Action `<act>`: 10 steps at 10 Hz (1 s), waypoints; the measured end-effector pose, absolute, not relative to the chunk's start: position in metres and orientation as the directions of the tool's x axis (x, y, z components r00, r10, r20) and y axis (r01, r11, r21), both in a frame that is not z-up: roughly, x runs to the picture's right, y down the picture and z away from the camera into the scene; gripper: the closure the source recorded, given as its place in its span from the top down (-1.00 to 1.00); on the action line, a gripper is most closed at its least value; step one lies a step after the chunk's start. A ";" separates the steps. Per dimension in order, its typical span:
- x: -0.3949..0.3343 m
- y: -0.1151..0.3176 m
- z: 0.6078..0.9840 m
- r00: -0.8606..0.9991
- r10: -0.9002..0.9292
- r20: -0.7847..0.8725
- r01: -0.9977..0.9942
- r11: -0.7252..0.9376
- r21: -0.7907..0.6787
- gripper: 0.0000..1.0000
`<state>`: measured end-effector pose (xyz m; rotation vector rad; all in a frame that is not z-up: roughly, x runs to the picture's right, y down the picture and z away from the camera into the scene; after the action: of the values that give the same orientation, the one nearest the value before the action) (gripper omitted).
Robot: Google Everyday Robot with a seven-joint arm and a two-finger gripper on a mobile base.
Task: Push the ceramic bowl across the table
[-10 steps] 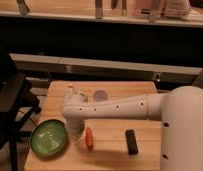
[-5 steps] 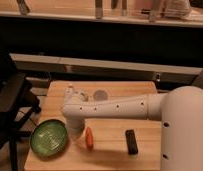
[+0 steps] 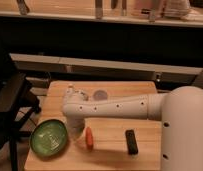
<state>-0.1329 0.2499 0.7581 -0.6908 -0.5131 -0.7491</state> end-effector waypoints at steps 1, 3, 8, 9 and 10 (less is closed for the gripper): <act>-0.133 0.249 0.758 0.629 -0.438 0.642 0.756 0.535 -0.377 -0.99; -0.133 0.248 0.758 0.626 -0.439 0.644 0.758 0.534 -0.373 -0.99; -0.133 0.246 0.759 0.617 -0.442 0.651 0.765 0.531 -0.364 -0.99; -0.133 0.246 0.760 0.615 -0.442 0.653 0.766 0.530 -0.363 -0.99; -0.133 0.246 0.760 0.613 -0.443 0.654 0.767 0.530 -0.361 -0.99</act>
<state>-0.1331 0.2457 0.7598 -0.6847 -0.5308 -0.7640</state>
